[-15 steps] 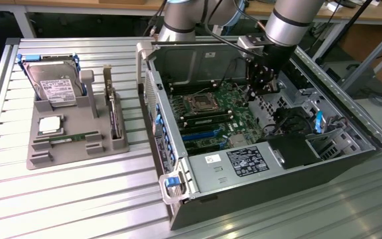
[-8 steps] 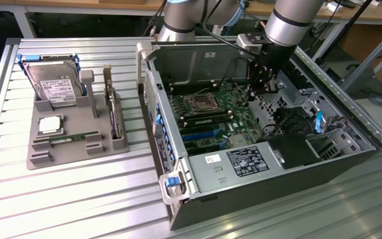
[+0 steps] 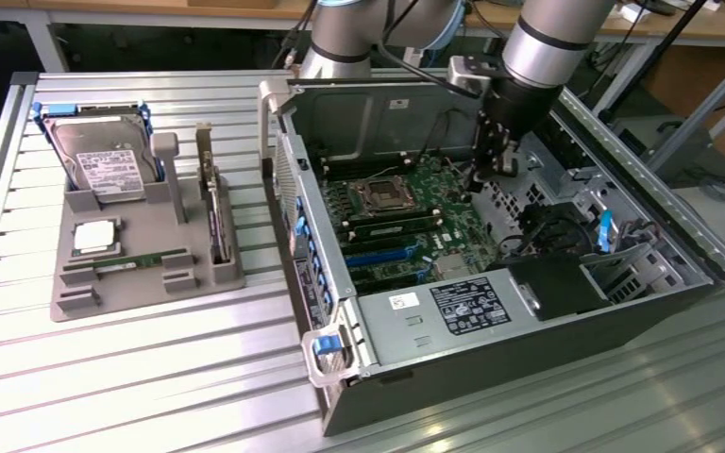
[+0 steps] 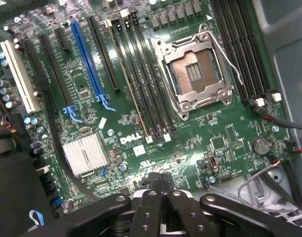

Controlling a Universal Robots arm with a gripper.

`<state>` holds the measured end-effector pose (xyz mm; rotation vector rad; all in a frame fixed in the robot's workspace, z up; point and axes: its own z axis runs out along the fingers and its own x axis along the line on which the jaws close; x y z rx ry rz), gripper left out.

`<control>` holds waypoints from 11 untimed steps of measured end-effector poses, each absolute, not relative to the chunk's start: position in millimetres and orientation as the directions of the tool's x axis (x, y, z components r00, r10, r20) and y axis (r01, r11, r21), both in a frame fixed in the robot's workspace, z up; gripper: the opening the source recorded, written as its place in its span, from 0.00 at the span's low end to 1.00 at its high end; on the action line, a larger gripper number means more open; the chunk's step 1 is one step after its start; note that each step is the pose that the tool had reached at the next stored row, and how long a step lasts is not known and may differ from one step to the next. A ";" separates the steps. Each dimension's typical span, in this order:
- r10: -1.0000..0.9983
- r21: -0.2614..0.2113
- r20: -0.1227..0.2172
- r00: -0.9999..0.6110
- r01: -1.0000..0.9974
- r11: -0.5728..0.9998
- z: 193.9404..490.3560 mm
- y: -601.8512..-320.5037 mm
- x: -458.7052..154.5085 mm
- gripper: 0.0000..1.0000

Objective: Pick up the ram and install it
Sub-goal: 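Press down the ram until it locks into place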

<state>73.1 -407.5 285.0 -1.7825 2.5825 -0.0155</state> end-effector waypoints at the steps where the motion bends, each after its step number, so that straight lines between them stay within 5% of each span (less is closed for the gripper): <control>1: -0.927 -0.010 0.003 -0.374 -0.927 0.374 285.0 -407.5 73.1 0.10; 11: -0.773 -0.010 0.003 -0.635 -0.773 0.635 285.0 -407.5 73.1 0.10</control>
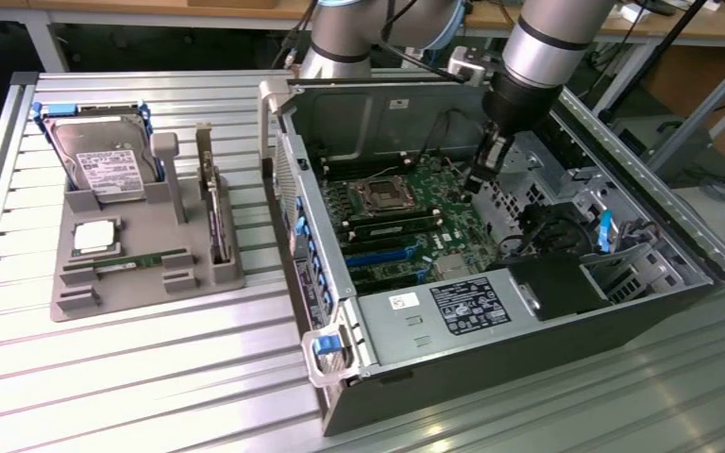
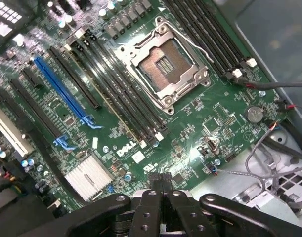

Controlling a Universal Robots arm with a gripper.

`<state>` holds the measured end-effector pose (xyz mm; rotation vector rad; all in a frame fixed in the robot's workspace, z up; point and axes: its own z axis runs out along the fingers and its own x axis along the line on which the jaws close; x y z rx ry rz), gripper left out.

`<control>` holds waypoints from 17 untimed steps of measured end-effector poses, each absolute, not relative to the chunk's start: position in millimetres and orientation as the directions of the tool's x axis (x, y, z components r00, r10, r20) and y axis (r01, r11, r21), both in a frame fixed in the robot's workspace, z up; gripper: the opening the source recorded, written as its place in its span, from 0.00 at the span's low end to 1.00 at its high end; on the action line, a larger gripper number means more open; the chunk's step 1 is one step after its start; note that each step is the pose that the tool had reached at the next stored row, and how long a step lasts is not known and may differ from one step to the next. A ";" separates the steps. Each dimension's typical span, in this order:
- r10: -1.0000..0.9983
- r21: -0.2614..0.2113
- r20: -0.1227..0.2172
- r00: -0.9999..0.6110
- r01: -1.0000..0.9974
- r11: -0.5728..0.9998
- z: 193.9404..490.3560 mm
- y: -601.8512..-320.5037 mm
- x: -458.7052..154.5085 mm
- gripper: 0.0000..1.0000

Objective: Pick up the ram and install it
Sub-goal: 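Press down the ram until it locks into place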

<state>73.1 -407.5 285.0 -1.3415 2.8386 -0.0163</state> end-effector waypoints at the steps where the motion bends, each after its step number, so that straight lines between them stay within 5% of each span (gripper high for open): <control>1: -0.754 -0.010 0.003 -0.657 -0.754 0.657 285.0 -407.5 73.1 0.10; 17: -0.428 -0.010 0.003 -0.904 -0.428 0.904 284.9 -407.5 73.1 0.10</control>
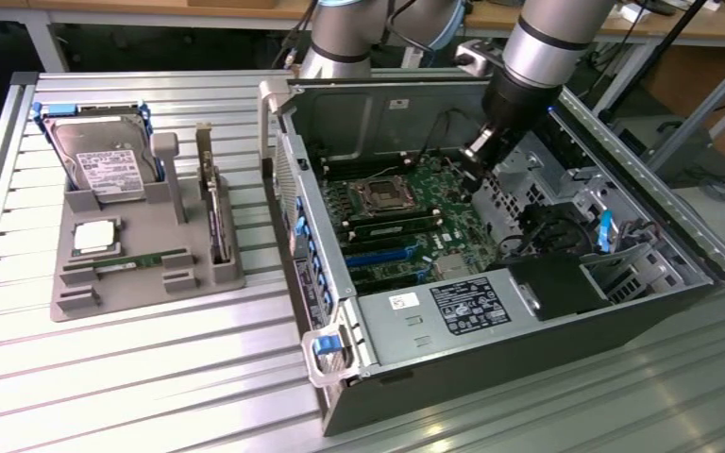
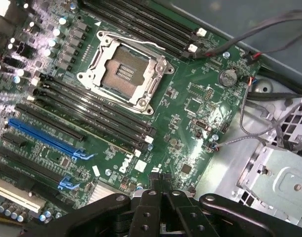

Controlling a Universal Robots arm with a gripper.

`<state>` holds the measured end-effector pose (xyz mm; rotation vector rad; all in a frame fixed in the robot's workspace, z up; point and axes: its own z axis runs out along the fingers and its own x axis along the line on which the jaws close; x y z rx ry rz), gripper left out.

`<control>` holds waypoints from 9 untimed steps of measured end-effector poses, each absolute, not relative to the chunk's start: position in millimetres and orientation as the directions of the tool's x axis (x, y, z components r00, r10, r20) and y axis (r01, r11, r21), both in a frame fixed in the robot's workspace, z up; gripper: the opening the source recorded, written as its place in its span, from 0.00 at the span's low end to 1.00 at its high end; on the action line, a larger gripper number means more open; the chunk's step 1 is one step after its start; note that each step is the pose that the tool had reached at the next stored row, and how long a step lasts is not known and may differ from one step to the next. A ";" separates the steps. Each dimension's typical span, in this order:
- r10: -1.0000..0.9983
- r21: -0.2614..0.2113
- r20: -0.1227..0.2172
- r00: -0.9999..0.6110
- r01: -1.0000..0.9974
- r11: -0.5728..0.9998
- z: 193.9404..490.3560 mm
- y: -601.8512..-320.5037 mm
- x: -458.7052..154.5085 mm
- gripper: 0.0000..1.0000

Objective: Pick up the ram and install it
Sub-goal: 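Press down the ram until it locks into place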

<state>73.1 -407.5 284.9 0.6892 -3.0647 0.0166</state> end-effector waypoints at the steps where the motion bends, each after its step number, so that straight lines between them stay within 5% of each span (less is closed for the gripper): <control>1: -0.399 -0.010 0.003 -0.917 -0.399 0.917 284.9 -407.5 73.1 0.10; 9: -0.173 -0.010 0.003 -0.985 -0.173 0.985 284.8 -407.5 73.1 0.10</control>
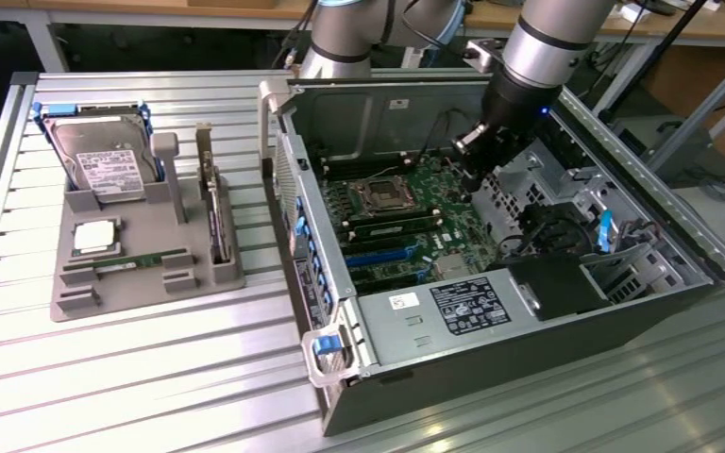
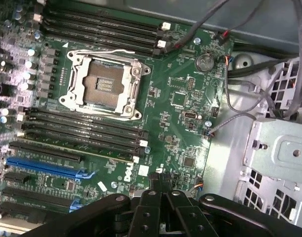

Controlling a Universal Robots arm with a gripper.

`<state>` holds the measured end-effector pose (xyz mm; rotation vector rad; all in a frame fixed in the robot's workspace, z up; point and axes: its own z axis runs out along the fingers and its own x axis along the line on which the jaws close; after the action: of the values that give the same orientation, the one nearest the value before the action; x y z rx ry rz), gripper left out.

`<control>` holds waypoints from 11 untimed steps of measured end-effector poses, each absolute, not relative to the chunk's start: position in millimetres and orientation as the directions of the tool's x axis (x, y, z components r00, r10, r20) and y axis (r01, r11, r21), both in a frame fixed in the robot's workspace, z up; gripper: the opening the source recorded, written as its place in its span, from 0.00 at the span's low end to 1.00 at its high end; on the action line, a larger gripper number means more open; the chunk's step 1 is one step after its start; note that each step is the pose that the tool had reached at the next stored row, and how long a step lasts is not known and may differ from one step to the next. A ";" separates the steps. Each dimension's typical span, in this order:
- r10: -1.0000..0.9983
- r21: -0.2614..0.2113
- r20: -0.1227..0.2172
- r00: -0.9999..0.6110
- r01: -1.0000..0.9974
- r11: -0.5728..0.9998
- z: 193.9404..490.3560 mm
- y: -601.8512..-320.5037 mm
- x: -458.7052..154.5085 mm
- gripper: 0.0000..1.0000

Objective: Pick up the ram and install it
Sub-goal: 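Press down the ram until it locks into place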

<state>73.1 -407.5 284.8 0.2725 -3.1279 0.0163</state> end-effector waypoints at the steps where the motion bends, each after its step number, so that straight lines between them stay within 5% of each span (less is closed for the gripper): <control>1: -0.147 -0.010 0.003 -0.989 -0.147 0.989 284.8 -407.5 73.1 0.10; 11: 0.140 -0.010 0.003 -0.990 0.140 0.990 284.6 -407.5 73.1 0.10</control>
<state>73.1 -407.5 284.6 -0.2195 -3.1305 0.0156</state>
